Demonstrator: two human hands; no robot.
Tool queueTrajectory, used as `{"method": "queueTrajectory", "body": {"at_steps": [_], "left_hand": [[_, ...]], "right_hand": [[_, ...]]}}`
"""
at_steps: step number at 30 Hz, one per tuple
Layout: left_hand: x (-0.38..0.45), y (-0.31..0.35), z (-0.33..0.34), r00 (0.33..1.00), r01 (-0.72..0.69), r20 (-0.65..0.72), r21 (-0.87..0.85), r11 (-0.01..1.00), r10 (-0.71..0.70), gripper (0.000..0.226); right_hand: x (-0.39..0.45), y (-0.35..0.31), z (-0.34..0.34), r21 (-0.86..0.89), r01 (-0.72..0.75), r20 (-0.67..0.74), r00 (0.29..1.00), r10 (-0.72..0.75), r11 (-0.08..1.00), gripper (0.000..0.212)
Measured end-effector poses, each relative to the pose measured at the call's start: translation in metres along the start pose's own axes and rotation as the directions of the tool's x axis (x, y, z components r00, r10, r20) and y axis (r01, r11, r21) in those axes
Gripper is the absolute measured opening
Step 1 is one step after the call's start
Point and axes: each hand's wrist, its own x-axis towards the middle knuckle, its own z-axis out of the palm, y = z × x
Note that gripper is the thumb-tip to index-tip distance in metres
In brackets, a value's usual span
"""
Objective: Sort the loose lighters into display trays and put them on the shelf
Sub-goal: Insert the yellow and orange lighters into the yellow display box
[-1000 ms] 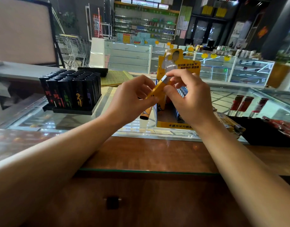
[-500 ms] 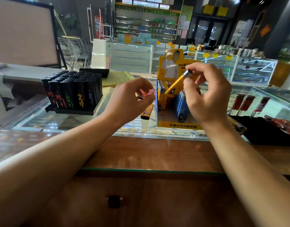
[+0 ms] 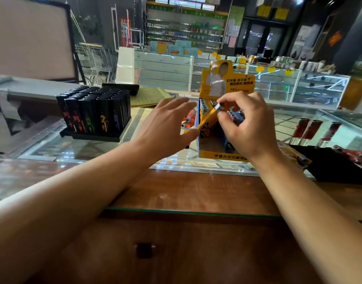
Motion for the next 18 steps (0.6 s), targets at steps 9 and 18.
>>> {"method": "queueTrajectory", "body": {"at_steps": [9, 18], "left_hand": [[-0.001, -0.004, -0.001, 0.999, -0.001, 0.036, 0.046, 0.999, 0.000, 0.072], [-0.004, -0.005, -0.001, 0.998, -0.022, 0.055, 0.062, 0.998, 0.018, 0.072]], "right_hand": [[0.000, 0.002, -0.002, -0.042, -0.011, 0.003, 1.000, 0.012, 0.999, 0.021], [-0.003, 0.007, 0.012, -0.189, 0.076, 0.088, 0.994, -0.060, 0.979, 0.023]]}}
